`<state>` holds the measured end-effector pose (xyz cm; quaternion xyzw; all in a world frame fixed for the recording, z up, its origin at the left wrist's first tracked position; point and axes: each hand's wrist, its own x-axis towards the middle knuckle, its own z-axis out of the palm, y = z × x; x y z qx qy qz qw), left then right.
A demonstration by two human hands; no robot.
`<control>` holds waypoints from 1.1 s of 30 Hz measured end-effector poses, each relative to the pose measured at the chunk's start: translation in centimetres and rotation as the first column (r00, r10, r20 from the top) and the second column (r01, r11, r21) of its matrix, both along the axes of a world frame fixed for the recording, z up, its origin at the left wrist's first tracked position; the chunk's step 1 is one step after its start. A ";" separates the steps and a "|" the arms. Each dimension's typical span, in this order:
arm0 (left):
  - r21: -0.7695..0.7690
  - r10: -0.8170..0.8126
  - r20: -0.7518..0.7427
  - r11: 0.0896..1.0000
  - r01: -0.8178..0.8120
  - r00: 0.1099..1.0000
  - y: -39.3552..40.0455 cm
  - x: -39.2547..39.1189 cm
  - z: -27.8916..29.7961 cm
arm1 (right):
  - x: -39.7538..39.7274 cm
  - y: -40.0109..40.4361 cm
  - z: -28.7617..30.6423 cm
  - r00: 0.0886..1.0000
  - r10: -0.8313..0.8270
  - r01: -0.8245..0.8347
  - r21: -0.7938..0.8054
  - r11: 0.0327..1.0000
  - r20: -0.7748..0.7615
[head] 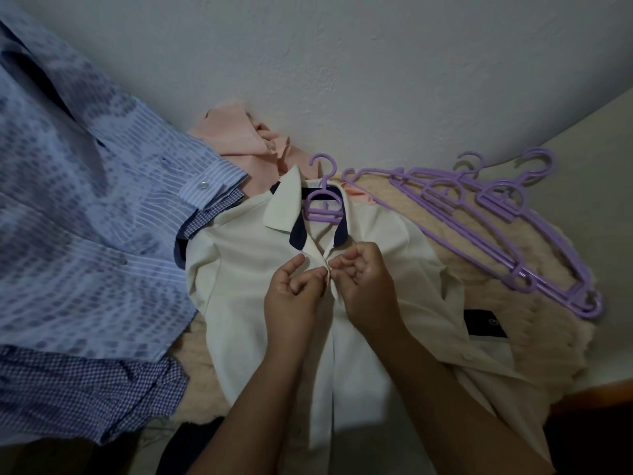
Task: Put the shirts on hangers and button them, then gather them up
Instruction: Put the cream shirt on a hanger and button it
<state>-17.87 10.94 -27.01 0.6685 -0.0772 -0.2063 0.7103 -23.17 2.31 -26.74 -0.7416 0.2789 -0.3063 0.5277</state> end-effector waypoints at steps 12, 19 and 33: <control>-0.027 -0.051 -0.032 0.998 0.051 0.998 -0.3 0.9 -0.4 | -0.3 0.0 0.2 0.996 0.051 -0.070 -0.307 0.949 -0.072; -0.082 -0.049 -0.112 0.996 0.040 0.992 -0.4 0.6 -0.5 | -0.2 -0.3 0.3 0.984 0.031 -0.030 0.004 1.000 -0.175; -0.149 -0.123 -0.212 0.984 0.092 0.970 -0.6 2.4 0.8 | 0.2 -1.7 1.9 0.993 0.097 -0.051 0.494 0.868 -0.068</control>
